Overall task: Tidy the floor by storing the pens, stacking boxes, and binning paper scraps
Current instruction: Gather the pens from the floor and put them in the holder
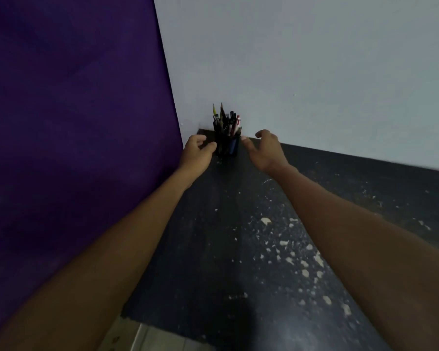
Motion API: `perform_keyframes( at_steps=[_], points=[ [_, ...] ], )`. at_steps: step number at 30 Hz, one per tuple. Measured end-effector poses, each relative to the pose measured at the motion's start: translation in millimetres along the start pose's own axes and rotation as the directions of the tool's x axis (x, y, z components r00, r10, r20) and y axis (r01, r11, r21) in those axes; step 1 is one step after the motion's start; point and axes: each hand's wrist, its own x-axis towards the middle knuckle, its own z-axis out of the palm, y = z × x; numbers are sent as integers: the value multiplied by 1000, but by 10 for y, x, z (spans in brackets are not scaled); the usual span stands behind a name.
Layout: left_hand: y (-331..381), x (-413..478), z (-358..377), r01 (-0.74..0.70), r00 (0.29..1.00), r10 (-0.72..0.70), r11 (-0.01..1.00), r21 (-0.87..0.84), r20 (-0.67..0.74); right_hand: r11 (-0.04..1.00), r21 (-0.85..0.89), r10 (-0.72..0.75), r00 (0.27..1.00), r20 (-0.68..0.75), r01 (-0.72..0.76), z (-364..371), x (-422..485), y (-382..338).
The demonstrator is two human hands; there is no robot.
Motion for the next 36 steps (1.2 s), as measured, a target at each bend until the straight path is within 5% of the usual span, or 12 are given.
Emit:
perform_keyframes(
  at_steps=[24, 36],
  points=[
    [-568, -2929, -410, 17, 990, -20, 1000, 25, 142, 996, -26, 84, 996, 20, -84, -40, -3066, 37],
    [-789, -3784, -150, 56, 998, -57, 997, 48, 31, 999, -19, 37, 971, 237, -33, -94, -3680, 499]
  ],
)
